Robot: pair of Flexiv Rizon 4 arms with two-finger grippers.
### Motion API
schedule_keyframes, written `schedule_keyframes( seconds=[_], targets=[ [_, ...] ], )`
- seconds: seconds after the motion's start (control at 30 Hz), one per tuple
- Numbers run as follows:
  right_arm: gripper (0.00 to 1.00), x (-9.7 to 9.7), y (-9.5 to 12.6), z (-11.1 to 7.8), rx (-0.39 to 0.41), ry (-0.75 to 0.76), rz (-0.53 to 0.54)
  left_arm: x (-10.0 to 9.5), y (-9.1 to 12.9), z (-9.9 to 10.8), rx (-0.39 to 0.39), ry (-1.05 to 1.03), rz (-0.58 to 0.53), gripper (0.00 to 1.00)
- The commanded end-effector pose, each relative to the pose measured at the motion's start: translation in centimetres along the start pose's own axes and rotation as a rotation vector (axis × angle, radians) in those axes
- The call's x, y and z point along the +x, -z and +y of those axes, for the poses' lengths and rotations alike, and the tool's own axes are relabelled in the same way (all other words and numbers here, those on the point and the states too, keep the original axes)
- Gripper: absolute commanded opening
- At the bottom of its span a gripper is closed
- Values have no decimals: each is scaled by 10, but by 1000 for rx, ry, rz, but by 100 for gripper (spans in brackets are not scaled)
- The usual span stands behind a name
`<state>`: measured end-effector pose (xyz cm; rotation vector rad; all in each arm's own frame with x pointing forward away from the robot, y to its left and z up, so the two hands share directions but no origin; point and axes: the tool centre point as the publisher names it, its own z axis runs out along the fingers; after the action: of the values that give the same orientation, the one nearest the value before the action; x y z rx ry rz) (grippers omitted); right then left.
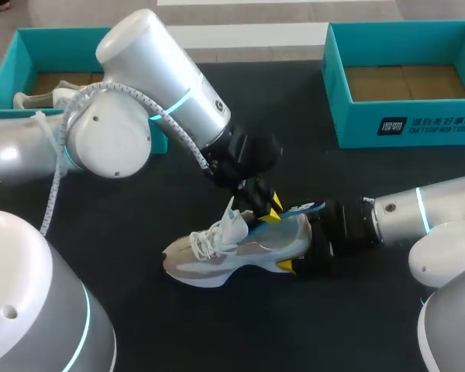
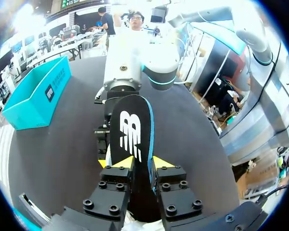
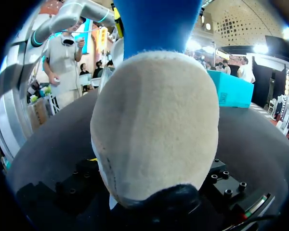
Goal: Take the shoe out of the shoebox, open the shoe tongue, remove and reinsert the insole, then place the shoe into the shoebox
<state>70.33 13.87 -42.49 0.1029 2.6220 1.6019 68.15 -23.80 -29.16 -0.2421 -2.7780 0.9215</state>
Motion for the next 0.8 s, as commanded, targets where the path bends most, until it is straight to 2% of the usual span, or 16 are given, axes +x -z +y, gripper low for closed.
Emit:
schedule_keyframes(
  seconds=[0.03, 0.23, 0.37, 0.8],
  targets=[
    [0, -1, -5, -2, 4, 0, -3, 5, -3, 1, -9, -9, -14, 33],
    [0, -1, -5, -2, 4, 0, -3, 13, 1, 3, -20, -15, -109, 46],
    [0, -1, -5, -2, 4, 0, -3, 15, 3, 3, -46, -31, -213, 47],
    [0, -1, -5, -2, 4, 0, -3, 6, -7, 1, -73, -35, -396, 44]
  ],
)
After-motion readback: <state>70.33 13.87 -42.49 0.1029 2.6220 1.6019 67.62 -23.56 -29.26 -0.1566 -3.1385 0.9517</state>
